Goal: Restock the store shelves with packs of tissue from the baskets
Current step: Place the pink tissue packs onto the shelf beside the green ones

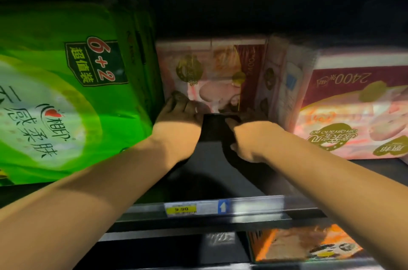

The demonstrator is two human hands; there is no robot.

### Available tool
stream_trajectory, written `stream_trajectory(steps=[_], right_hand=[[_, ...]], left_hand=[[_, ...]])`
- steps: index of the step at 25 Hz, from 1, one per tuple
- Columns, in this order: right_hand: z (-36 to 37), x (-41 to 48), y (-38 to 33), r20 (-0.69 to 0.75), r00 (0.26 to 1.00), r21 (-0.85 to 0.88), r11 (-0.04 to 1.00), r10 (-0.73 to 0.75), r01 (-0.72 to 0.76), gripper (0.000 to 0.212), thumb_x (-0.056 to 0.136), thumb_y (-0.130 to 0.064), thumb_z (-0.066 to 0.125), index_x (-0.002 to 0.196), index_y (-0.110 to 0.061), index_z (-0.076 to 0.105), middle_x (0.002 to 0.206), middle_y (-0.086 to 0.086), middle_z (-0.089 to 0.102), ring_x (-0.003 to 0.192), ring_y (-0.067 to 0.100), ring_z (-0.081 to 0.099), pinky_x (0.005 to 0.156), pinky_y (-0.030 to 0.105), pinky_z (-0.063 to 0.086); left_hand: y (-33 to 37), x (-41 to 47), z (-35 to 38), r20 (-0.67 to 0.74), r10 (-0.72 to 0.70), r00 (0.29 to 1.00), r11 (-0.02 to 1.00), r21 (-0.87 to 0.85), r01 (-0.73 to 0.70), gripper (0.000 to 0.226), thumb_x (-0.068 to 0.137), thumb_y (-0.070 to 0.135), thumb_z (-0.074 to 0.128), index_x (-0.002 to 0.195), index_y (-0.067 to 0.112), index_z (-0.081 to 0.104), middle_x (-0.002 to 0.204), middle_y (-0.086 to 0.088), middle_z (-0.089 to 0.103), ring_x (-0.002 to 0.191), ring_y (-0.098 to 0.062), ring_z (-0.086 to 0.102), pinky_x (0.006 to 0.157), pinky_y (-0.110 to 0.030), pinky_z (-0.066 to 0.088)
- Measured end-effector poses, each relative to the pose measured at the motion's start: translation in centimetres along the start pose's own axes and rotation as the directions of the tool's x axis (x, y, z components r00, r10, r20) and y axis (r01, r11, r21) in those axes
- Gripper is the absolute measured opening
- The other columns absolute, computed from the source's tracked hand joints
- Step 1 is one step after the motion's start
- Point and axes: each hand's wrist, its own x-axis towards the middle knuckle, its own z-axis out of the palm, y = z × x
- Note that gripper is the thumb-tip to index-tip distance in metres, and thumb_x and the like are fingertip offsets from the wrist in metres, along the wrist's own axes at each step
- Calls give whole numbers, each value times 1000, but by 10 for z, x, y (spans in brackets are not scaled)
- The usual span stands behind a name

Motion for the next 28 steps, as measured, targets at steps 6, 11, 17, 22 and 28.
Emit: stream_trajectory(steps=[6, 11, 17, 22, 28], right_hand=[[20, -94, 6, -323, 946, 80, 996, -4, 31, 63, 93, -55, 44, 147, -24, 34, 142, 3, 42, 128, 26, 45, 97, 40, 47], [61, -151, 15, -491, 857, 182, 981, 156, -74, 62, 87, -57, 43, 134, -18, 54, 125, 8, 57, 116, 32, 53, 93, 46, 48], [109, -235, 53, -455, 831, 275, 938, 320, -211, 61, 89, -56, 49, 136, -19, 52, 131, 8, 54, 121, 33, 51, 95, 50, 46], [165, -315, 107, -335, 815, 242, 879, 472, -410, 65, 87, -60, 45, 136, -18, 53, 129, 12, 55, 115, 34, 54, 92, 47, 49], [265, -412, 201, -132, 731, 319, 727, 669, -608, 71, 83, -64, 41, 135, -17, 54, 128, 17, 56, 112, 39, 57, 90, 49, 51]], left_hand=[[-13, -73, -12, -235, 77, 969, 916, -367, -162, 65, 87, 57, 40, 136, 16, 49, 126, -11, 56, 113, -32, 52, 96, -46, 42], [23, -102, -16, -357, 195, 914, 805, -474, -357, 73, 82, 63, 41, 140, 18, 44, 141, -9, 48, 132, -32, 43, 111, -52, 32], [116, -123, -36, -493, 362, 791, 535, -585, -610, 62, 87, 58, 43, 138, 24, 41, 146, -5, 42, 135, -26, 37, 111, -38, 27], [228, -136, -48, -550, 467, 692, 365, -593, -718, 61, 87, 54, 48, 138, 21, 46, 144, -7, 45, 133, -29, 42, 110, -40, 33], [396, -153, -72, -454, 602, 657, 303, -631, -714, 63, 84, 55, 47, 135, 17, 47, 137, -9, 51, 126, -28, 47, 107, -38, 36]])
